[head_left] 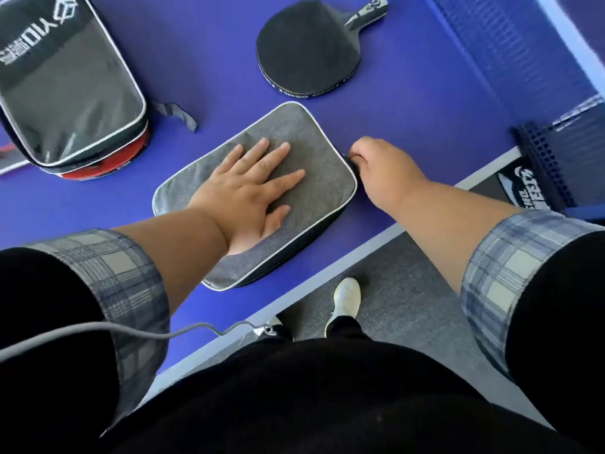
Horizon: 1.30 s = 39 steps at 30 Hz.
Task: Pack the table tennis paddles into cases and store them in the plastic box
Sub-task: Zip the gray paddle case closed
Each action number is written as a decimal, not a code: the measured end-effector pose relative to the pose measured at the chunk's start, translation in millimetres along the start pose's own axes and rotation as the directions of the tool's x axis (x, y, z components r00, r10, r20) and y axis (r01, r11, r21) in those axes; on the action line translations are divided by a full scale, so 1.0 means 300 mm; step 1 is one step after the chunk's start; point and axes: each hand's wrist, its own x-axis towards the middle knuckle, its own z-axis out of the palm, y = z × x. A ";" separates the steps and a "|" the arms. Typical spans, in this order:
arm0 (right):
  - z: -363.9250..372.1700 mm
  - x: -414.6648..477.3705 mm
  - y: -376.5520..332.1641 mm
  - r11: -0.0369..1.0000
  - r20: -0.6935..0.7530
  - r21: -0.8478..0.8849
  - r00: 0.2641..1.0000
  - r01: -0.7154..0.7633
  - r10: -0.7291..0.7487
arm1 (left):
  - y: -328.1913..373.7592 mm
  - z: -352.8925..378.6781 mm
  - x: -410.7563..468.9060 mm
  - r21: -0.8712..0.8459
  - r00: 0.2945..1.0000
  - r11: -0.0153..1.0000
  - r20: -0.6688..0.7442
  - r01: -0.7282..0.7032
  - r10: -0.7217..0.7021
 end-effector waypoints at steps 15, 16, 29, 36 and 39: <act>0.112 -0.322 -0.035 0.986 -0.005 0.103 0.991 -0.130 0.131 | 0.000 0.018 0.002 -0.034 0.999 0.999 -0.032 0.010 -0.011; 0.120 -0.336 -0.049 0.984 -0.001 0.111 0.991 -0.136 0.137 | -0.001 0.017 0.003 -0.030 0.999 0.999 -0.033 0.010 -0.011; 0.198 -0.416 -0.208 0.991 0.082 0.089 0.992 -0.099 0.091 | -0.051 0.017 -0.141 -0.136 0.999 0.990 -0.010 0.040 -0.042; 0.263 -0.461 -0.325 0.994 0.171 0.102 0.985 -0.037 0.019 | -0.058 0.058 -0.215 -0.089 0.994 0.990 0.017 0.111 -0.110; 0.313 -0.489 -0.403 0.991 0.239 0.135 0.971 -0.014 -0.019 | -0.049 0.061 -0.211 -0.104 0.992 0.986 0.008 0.129 -0.129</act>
